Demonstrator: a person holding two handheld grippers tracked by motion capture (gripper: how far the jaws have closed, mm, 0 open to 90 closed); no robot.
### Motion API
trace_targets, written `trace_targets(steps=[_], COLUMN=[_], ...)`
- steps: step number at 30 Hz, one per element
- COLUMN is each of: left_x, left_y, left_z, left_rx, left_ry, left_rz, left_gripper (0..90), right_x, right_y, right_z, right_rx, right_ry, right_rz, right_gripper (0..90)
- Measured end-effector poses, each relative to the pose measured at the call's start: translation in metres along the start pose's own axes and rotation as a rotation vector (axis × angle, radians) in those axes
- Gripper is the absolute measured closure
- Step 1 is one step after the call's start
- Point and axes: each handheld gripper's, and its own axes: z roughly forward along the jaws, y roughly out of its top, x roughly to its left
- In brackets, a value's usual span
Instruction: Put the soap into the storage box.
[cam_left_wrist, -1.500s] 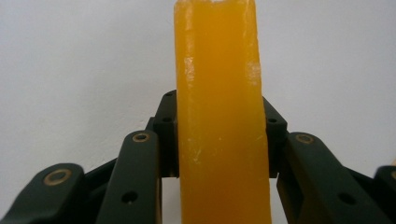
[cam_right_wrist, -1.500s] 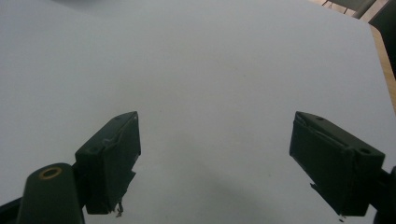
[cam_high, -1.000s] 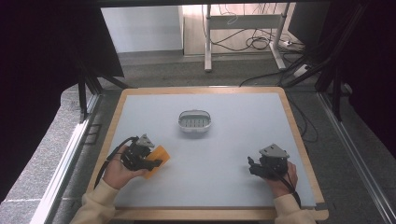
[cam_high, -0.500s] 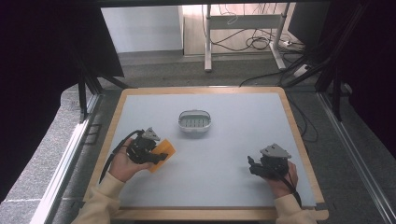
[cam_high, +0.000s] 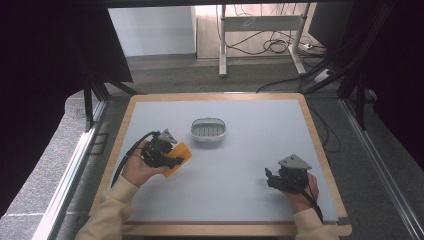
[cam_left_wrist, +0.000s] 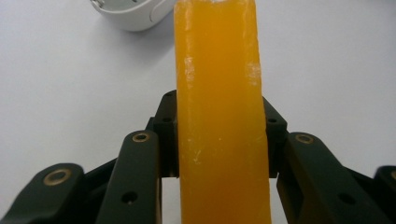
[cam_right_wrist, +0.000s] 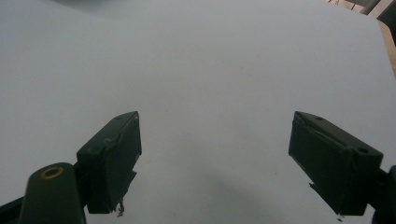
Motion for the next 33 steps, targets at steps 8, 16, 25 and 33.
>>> trace_targets(steps=[8, 16, 25, 33], left_x=[0.002, 0.002, 0.0, -0.002], left_y=[0.008, 0.014, 0.02, 0.025], left_z=[-0.005, -0.006, -0.007, -0.009], left_rx=[-0.012, -0.013, -0.032, -0.023], left_ry=[0.01, 0.019, 0.035, 0.037], left_rz=[0.017, 0.047, 0.074, 0.108], left_gripper=[62.0, 62.0, 62.0, 62.0], right_x=[0.001, 0.003, 0.001, 0.002], right_y=[-0.001, -0.001, -0.001, -0.002], right_z=[0.001, 0.0, 0.0, 0.001], right_rx=[0.006, -0.005, -0.004, -0.003], right_ry=[-0.002, -0.002, -0.006, -0.01], right_rz=[-0.007, -0.019, -0.021, -0.02], right_gripper=[17.6, 18.1, 18.0, 17.9])
